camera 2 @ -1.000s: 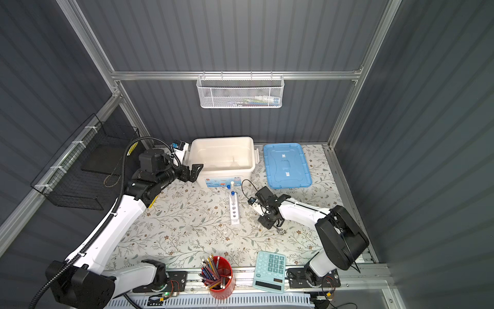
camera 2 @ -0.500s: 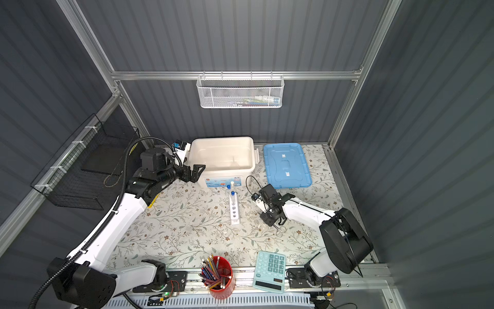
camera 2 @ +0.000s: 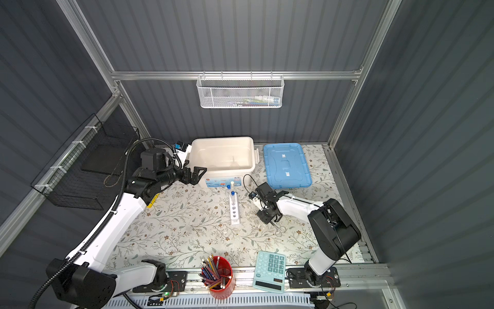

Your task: Organize the chemistry lab equipment

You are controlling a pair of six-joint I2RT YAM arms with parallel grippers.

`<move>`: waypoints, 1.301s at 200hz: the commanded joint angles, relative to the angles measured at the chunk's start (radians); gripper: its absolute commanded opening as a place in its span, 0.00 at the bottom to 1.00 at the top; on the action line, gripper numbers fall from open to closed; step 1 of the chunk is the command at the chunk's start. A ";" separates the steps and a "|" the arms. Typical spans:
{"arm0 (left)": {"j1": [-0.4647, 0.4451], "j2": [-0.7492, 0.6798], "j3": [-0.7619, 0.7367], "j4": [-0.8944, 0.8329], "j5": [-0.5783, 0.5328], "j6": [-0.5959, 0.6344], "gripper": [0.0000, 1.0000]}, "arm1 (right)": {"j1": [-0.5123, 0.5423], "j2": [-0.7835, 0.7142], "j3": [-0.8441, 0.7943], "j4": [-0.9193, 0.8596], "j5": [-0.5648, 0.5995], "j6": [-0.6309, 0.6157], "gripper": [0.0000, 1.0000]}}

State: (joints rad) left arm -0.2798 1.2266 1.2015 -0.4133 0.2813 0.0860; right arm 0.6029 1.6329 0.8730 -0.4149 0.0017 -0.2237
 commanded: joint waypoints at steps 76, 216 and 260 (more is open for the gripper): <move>0.007 -0.012 0.035 -0.033 0.019 0.009 0.99 | -0.001 0.029 0.021 0.022 0.012 0.016 0.17; 0.007 -0.018 0.011 -0.021 0.026 0.000 0.99 | -0.084 -0.066 0.040 -0.001 -0.050 0.056 0.00; 0.005 -0.006 0.013 -0.031 0.086 -0.008 0.98 | -0.117 -0.108 0.040 0.013 -0.092 0.084 0.00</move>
State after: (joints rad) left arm -0.2798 1.2263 1.2095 -0.4263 0.3008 0.0853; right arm 0.5011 1.5517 0.8944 -0.3935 -0.0498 -0.1658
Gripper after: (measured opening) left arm 0.987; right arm 0.089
